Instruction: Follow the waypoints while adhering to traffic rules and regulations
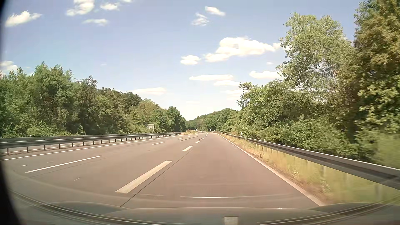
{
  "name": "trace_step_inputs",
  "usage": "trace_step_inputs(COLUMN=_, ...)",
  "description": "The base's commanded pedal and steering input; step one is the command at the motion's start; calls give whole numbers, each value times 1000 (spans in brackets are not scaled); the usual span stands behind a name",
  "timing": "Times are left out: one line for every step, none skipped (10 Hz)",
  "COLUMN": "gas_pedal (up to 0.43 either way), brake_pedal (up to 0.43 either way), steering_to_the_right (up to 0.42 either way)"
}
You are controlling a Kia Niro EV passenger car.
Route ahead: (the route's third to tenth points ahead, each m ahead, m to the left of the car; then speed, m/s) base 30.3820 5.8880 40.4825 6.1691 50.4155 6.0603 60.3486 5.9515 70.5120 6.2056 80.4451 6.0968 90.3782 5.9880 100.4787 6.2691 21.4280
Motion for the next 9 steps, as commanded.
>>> trace_step_inputs(gas_pedal=398, brake_pedal=30, steering_to_the_right=-1)
trace_step_inputs(gas_pedal=398, brake_pedal=30, steering_to_the_right=-1)
trace_step_inputs(gas_pedal=398, brake_pedal=30, steering_to_the_right=-1)
trace_step_inputs(gas_pedal=398, brake_pedal=30, steering_to_the_right=-1)
trace_step_inputs(gas_pedal=398, brake_pedal=30, steering_to_the_right=-2)
trace_step_inputs(gas_pedal=398, brake_pedal=30, steering_to_the_right=-2)
trace_step_inputs(gas_pedal=398, brake_pedal=30, steering_to_the_right=-1)
trace_step_inputs(gas_pedal=398, brake_pedal=30, steering_to_the_right=-2)
trace_step_inputs(gas_pedal=398, brake_pedal=30, steering_to_the_right=-1)
